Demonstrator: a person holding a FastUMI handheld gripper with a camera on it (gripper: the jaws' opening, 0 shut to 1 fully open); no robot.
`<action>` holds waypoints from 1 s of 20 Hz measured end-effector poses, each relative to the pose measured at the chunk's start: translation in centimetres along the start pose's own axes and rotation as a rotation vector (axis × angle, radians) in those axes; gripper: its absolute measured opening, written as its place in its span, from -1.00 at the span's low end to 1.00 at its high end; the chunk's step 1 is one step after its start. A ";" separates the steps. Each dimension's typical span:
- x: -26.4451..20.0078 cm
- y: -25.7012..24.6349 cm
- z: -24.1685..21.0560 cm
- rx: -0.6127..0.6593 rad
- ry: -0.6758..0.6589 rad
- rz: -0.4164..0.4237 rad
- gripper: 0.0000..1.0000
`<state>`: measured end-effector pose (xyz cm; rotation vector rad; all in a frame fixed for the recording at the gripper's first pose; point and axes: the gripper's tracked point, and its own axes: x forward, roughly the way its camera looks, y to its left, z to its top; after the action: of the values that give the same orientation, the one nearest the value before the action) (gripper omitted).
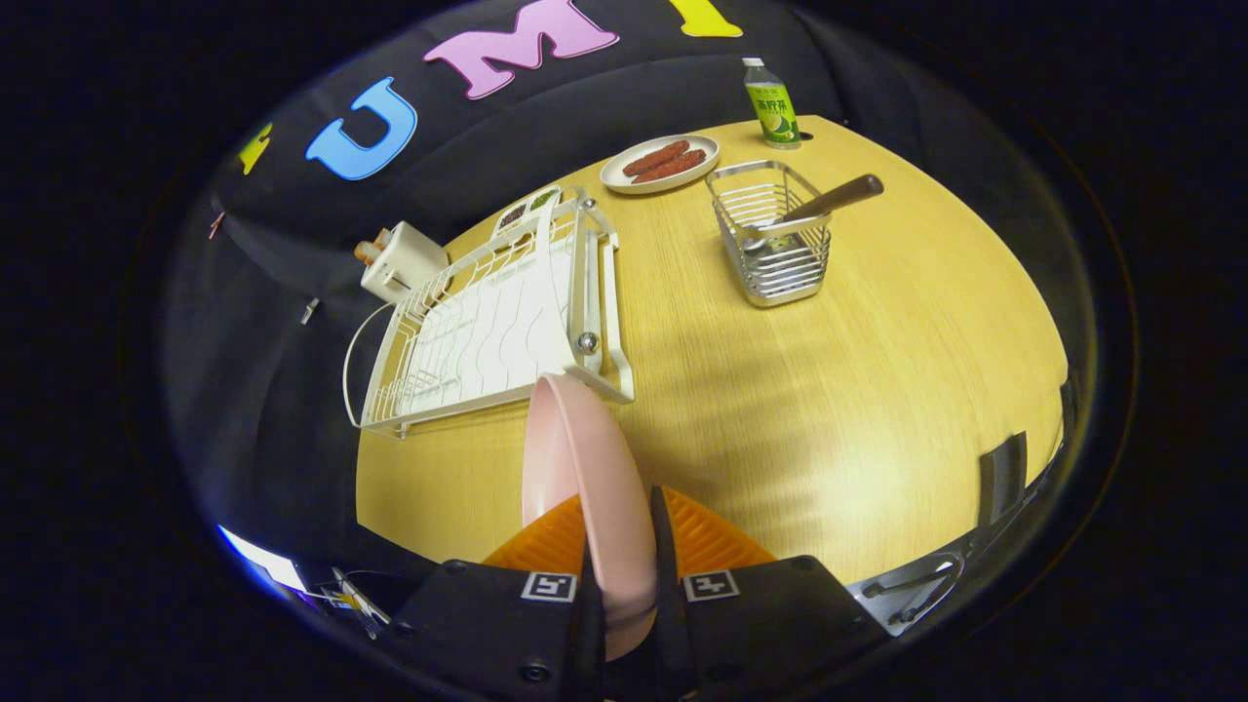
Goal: Take the plate from the dish rack, then take the spoon from the basket and place it into the plate.
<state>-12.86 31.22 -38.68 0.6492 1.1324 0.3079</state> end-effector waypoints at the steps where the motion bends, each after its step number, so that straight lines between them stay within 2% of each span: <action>1: 0.7 0.7 -0.4 0.025 0.012 0.039 -0.50; 6: 3.8 2.3 -1.2 0.109 0.055 0.132 -0.50; 8: 4.6 2.2 -1.1 0.100 0.059 0.122 -0.48; 10: 4.9 1.3 -0.9 0.056 0.052 0.073 -0.37; 14: 5.1 -2.1 -0.2 -0.103 0.029 -0.108 0.09; 15: 4.8 -2.8 0.1 -0.139 0.018 -0.133 0.16; 18: 3.4 -3.4 1.9 -0.186 -0.040 -0.163 0.83; 19: 2.7 -3.8 2.6 -0.206 -0.064 -0.177 0.95; 20: 2.0 -3.9 3.4 -0.225 -0.095 -0.184 0.97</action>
<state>-9.31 28.15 -41.71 0.3549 1.0407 0.2396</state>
